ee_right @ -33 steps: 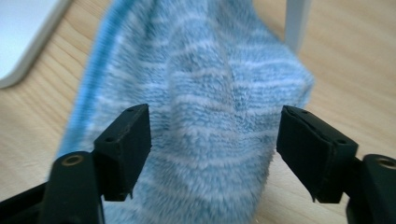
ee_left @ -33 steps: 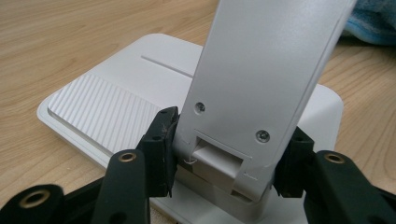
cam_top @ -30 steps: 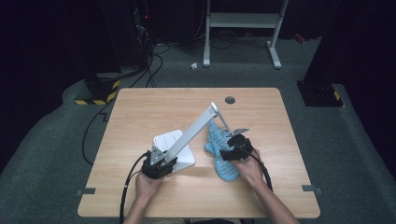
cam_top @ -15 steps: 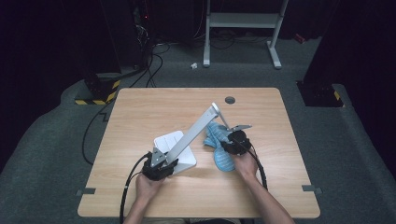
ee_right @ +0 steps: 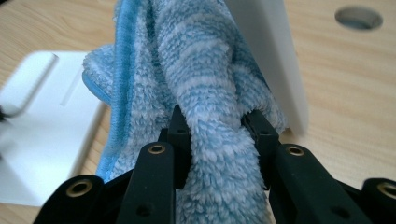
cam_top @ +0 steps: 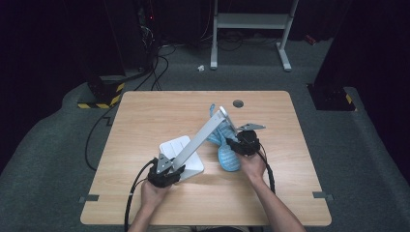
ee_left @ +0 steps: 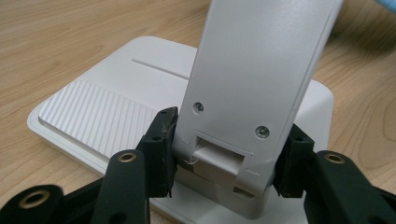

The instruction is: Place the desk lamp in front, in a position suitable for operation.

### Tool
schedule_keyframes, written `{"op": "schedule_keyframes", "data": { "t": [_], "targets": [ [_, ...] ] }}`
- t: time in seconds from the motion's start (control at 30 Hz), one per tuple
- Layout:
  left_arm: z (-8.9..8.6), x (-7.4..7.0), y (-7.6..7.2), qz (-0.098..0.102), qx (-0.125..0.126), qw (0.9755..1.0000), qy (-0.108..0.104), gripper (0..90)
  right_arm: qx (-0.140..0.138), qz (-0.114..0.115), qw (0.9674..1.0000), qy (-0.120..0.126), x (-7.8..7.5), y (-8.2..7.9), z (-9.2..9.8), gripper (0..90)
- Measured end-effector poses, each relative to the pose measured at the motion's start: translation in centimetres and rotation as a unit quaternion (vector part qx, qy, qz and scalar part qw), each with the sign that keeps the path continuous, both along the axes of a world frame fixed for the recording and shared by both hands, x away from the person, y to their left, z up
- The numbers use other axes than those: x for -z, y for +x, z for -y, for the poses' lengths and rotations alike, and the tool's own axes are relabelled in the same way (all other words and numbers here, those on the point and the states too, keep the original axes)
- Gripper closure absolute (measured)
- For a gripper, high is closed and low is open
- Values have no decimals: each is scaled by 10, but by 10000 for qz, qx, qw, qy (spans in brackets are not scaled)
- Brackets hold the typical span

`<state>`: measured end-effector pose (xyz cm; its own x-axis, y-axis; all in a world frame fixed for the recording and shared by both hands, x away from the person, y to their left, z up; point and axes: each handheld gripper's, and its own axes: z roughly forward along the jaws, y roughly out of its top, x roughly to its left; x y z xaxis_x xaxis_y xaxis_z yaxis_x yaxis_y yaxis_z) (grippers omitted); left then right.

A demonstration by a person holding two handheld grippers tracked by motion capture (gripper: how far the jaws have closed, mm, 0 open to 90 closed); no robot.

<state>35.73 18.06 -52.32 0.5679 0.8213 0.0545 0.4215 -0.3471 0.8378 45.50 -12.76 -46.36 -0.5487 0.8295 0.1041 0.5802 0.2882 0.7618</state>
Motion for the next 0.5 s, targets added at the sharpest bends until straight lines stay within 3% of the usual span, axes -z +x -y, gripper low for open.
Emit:
{"op": "schedule_keyframes", "data": {
  "t": [0.17, 0.4, 0.5],
  "targets": [
    [0, 0, 0, -4, 26, 10000, -1, 502, -163, 364, 9989, 231, -24, -10, -6, 685],
    [0, 0, 0, 2, -7, 10000, 6, 502, -454, 868, 9939, 516, -60, -30, -13, 686],
    [0, 0, 0, -2, 5, 10000, 0, 503, -518, 969, 9923, 570, -69, -37, -13, 687]
  ]
}}
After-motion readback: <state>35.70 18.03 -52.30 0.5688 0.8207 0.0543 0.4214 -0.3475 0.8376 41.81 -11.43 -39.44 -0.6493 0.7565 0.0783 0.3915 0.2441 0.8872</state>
